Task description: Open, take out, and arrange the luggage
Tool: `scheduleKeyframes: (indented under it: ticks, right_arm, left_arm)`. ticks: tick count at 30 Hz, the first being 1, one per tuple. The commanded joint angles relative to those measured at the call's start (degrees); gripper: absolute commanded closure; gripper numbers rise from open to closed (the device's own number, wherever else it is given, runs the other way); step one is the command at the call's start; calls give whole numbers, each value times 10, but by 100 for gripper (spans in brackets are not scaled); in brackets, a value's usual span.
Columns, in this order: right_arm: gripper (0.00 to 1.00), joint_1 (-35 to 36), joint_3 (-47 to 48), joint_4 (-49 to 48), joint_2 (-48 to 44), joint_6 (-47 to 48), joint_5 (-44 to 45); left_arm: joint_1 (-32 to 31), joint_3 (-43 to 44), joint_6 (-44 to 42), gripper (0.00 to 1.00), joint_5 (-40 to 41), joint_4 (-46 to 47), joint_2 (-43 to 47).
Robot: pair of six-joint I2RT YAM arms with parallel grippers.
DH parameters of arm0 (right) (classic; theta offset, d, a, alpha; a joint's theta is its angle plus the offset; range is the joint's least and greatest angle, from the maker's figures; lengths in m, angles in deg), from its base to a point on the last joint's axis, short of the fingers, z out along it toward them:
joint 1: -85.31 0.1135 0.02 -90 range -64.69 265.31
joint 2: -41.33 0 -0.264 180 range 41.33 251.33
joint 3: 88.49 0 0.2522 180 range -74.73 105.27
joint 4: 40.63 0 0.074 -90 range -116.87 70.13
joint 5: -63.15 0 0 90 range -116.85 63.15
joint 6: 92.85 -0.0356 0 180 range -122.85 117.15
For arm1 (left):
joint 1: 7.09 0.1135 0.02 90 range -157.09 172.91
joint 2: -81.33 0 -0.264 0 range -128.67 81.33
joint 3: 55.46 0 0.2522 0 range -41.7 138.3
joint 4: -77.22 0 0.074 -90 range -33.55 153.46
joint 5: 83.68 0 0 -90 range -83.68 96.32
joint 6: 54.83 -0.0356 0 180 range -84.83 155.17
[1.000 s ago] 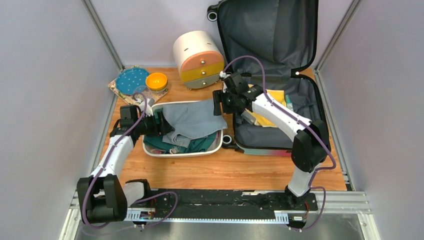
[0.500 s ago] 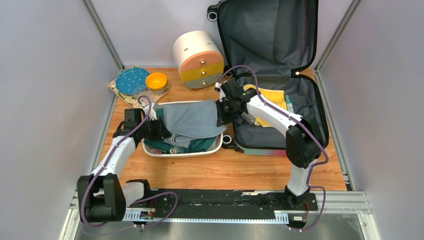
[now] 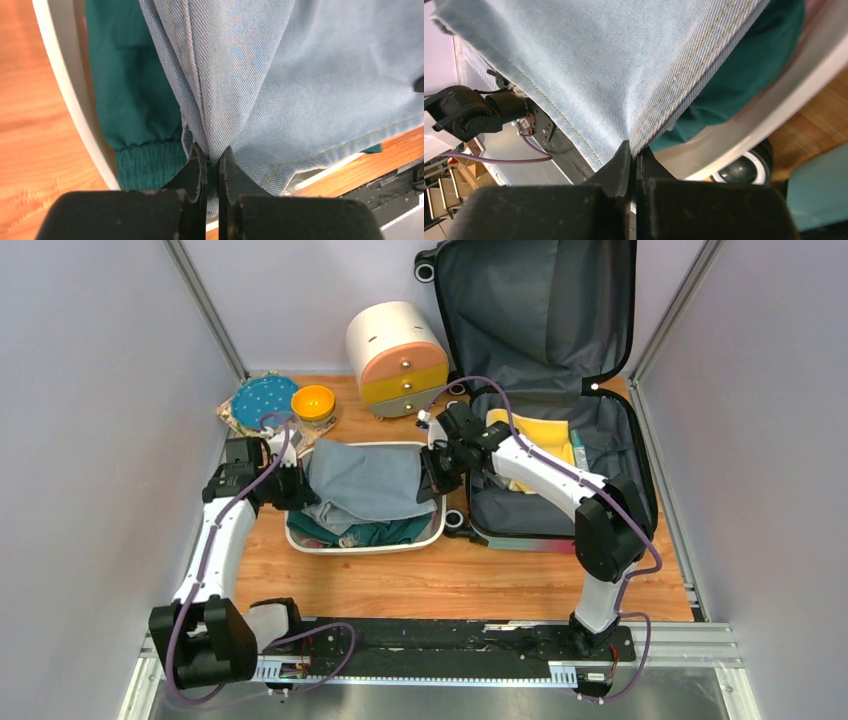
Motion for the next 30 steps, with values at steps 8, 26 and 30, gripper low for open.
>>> scheduleKeyframes:
  ticks: [8, 26, 30]
  right_arm:
    - [59, -23, 50, 60, 2, 49, 28]
    - [33, -321, 62, 63, -37, 202, 244]
    - [39, -356, 89, 5, 19, 201, 321]
  left_arm:
    - [24, -18, -36, 35, -2, -17, -51]
    - [23, 38, -19, 20, -92, 74, 43]
    - [23, 24, -8, 20, -100, 92, 47]
